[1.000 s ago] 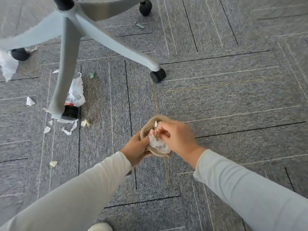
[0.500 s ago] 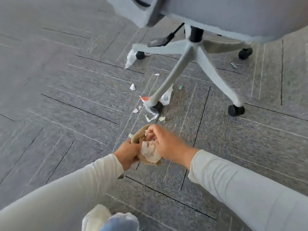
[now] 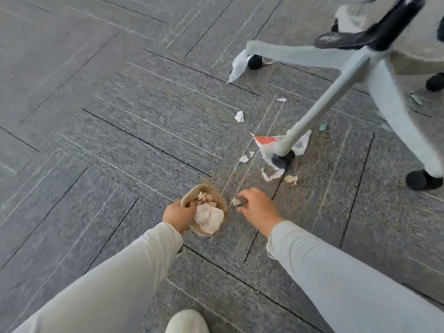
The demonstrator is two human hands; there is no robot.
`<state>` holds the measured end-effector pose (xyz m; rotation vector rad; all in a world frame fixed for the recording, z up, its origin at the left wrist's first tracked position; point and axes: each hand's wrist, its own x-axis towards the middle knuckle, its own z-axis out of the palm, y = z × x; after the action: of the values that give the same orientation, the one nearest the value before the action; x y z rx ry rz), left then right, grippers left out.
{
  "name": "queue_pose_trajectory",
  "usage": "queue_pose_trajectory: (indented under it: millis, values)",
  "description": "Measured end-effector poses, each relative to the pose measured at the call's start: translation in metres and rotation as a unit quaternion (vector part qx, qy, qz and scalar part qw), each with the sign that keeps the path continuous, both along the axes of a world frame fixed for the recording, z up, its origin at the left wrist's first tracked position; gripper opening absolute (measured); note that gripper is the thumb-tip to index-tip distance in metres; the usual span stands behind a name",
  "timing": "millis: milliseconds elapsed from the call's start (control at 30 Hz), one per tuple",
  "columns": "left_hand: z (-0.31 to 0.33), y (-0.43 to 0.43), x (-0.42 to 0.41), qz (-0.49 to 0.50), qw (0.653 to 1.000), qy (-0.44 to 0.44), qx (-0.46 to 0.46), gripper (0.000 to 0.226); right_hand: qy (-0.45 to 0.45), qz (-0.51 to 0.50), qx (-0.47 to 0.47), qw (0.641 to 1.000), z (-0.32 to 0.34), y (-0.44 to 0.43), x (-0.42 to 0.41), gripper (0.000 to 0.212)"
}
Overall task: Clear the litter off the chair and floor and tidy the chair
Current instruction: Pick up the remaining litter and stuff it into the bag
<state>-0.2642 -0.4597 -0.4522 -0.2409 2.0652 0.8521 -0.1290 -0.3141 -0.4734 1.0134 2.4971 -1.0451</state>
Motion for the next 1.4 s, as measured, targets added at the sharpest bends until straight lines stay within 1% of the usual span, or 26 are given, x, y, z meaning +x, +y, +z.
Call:
queue_pose_trajectory:
  millis: [100,200,267,333,400,467,500,600,667,700,767,867,967,1033,1100,1200,1267,1333,1400]
  values:
    - [-0.003,0.002,-0.011,-0.051,0.999,0.003,-0.009,0.007,0.007,-0.014,0.015,1.0,-0.015,-0.005,-0.012,0.006]
    - [-0.006,0.007,-0.022,-0.077,0.997,-0.005,-0.003,0.011,-0.009,-0.023,0.015,1.0,-0.02,0.001,-0.022,0.011]
    - [-0.006,0.01,-0.028,-0.097,0.995,-0.006,-0.004,0.01,-0.022,-0.024,0.004,0.999,-0.018,0.007,-0.026,0.01]
    - [-0.004,0.015,-0.032,-0.108,0.994,-0.01,0.006,0.004,0.019,-0.062,-0.022,0.998,-0.01,0.015,-0.03,0.008]
    - [-0.003,0.024,-0.035,-0.108,0.993,-0.022,0.033,0.007,0.081,-0.078,-0.058,0.992,0.009,0.023,-0.04,0.006]
    - [0.002,0.036,-0.032,-0.092,0.992,-0.052,0.075,0.01,0.117,-0.047,-0.086,0.988,0.029,0.03,-0.05,0.005]
    - [0.005,0.043,-0.029,-0.077,0.989,-0.076,0.105,0.011,0.117,-0.027,-0.077,0.99,0.038,0.033,-0.054,0.005]
    - [0.013,0.061,-0.022,-0.041,0.97,-0.148,0.189,0.022,0.077,0.01,-0.009,0.997,0.05,0.039,-0.058,0.009]
    - [0.016,0.069,-0.02,-0.032,0.958,-0.18,0.219,0.028,0.052,0.023,0.022,0.998,0.054,0.043,-0.058,0.015]
    - [0.017,0.072,-0.02,-0.031,0.956,-0.186,0.223,0.029,0.048,0.027,0.021,0.998,0.056,0.044,-0.058,0.018]
    - [0.02,0.077,-0.023,-0.022,0.958,-0.182,0.219,0.031,0.048,0.037,0.0,0.998,0.06,0.044,-0.06,0.022]
    - [0.024,0.081,-0.028,-0.018,0.961,-0.178,0.209,0.035,0.024,0.049,-0.012,0.998,0.067,0.042,-0.061,0.025]
    - [0.029,0.093,-0.029,-0.054,0.961,-0.172,0.21,0.029,0.002,0.032,-0.044,0.999,0.082,0.049,-0.057,0.029]
    - [0.029,0.103,-0.022,-0.078,0.964,-0.161,0.198,0.026,-0.026,0.05,-0.076,0.995,0.092,0.061,-0.047,0.032]
    - [0.025,0.112,-0.013,-0.096,0.968,-0.142,0.183,0.023,-0.061,0.075,-0.095,0.991,0.1,0.084,-0.036,0.027]
    - [0.012,0.117,0.001,-0.084,0.978,-0.111,0.158,0.021,-0.118,0.085,-0.055,0.988,0.095,0.129,-0.019,0.015]
    - [0.003,0.116,0.008,-0.067,0.984,-0.088,0.14,0.021,-0.148,0.078,0.015,0.986,0.081,0.152,-0.007,0.009]
    - [-0.004,0.114,0.012,-0.047,0.987,-0.079,0.131,0.018,-0.177,0.054,0.07,0.98,0.06,0.162,0.005,0.014]
    - [-0.008,0.113,0.017,-0.039,0.989,-0.075,0.124,0.016,-0.173,0.008,0.058,0.983,0.04,0.161,0.012,0.025]
